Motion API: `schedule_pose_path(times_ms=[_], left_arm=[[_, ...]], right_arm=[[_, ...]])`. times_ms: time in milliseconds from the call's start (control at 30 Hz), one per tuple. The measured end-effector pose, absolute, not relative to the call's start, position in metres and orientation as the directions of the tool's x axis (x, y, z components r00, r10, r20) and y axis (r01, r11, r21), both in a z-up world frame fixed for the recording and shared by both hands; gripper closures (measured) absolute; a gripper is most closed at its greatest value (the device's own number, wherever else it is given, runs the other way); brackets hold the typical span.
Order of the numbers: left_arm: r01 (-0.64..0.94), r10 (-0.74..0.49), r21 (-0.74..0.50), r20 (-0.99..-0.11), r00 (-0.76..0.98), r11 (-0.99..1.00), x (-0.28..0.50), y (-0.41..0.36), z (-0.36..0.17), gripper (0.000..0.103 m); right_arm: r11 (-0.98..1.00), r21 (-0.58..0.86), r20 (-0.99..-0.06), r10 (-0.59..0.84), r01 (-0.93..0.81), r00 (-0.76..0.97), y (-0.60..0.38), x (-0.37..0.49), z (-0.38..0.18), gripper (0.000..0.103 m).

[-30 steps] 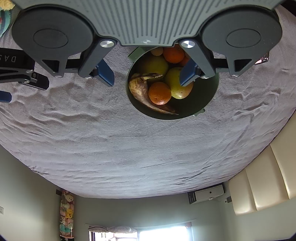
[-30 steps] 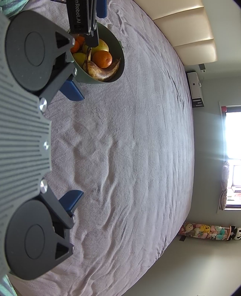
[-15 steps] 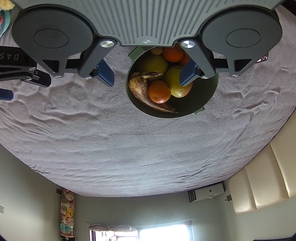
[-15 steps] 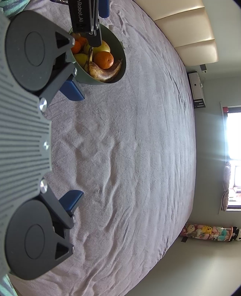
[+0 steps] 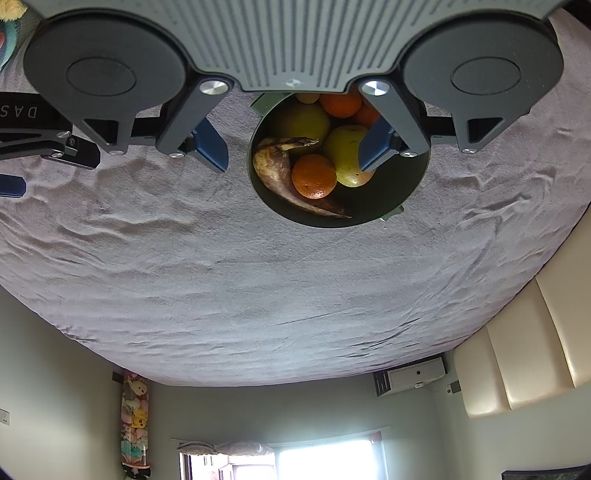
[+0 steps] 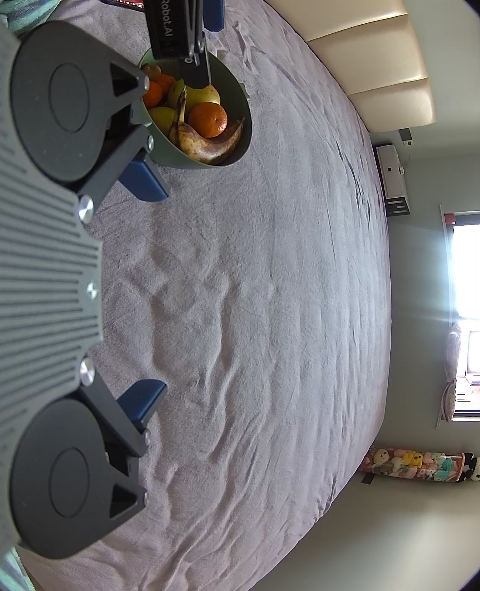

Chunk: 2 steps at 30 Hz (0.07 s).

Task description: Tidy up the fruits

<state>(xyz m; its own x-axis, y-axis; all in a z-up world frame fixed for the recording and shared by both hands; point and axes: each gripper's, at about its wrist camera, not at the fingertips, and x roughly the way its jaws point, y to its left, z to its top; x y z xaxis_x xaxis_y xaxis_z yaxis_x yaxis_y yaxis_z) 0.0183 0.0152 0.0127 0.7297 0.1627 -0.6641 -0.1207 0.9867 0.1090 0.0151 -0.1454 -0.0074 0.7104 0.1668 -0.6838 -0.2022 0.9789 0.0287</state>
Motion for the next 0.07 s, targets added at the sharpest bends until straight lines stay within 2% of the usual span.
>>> schedule_pose_path(times_ms=[67], left_arm=[[-0.124, 0.165, 0.109, -0.663, 0.730, 0.986, 0.0180, 0.0160, 0.0129, 0.009]], right_arm=[[0.979, 0.028, -0.684, 0.166, -0.202, 0.710, -0.1453, 0.0149, -0.0073, 0.004]])
